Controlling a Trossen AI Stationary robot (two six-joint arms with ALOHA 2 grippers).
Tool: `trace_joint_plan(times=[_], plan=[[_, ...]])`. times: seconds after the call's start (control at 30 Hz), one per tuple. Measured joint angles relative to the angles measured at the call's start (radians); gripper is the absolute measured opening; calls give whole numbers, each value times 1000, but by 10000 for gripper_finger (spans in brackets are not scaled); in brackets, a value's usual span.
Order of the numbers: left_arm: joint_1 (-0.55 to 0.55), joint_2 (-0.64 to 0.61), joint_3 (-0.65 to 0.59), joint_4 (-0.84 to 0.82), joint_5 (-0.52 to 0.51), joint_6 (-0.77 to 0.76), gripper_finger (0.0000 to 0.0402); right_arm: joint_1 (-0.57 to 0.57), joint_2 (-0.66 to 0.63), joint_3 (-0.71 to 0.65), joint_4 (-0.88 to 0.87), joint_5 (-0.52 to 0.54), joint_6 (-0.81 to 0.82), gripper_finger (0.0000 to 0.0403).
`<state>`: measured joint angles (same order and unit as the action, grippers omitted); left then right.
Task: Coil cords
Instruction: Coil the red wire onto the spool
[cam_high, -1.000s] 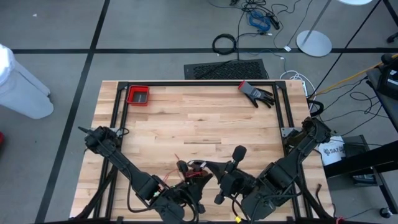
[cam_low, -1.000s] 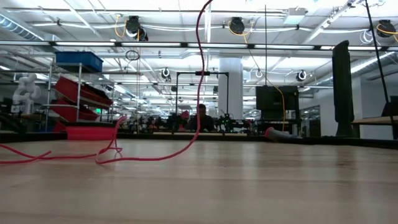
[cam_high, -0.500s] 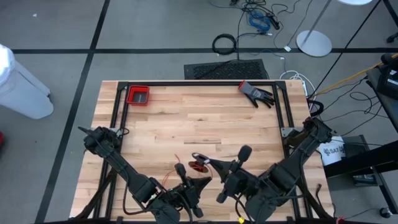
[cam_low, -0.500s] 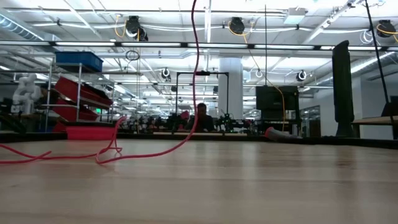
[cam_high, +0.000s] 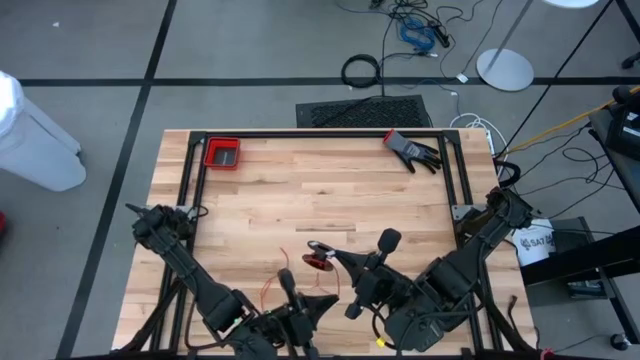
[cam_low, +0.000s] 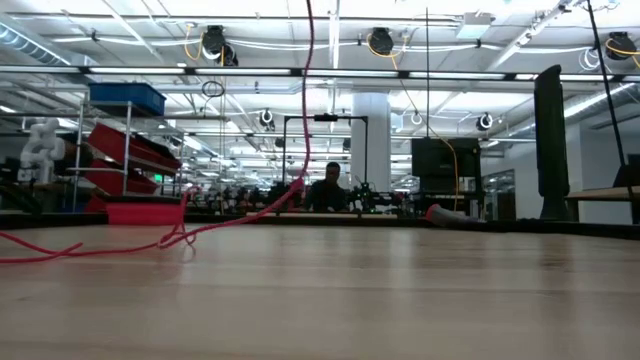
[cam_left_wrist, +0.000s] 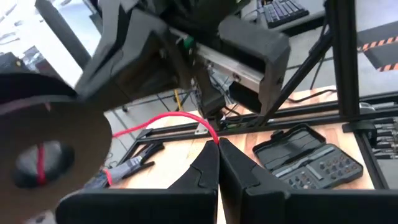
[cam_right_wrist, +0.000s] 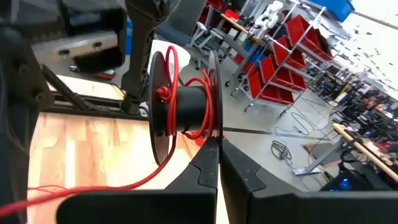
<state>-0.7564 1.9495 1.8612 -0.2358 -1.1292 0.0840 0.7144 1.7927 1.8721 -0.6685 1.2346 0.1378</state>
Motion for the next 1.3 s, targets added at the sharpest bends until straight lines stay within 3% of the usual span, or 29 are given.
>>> trace_joint_plan(times=[0.43,0.97,1.3], plan=[[-38,-4,16,27,-21,67,1,-22,-1,0,-68,-112,31,0],[-151,-45,16,2,-396,208,1,-23,-13,3,-79,-267,47,0],[-168,-45,16,-34,-439,221,1,19,-14,62,-74,-401,60,0]])
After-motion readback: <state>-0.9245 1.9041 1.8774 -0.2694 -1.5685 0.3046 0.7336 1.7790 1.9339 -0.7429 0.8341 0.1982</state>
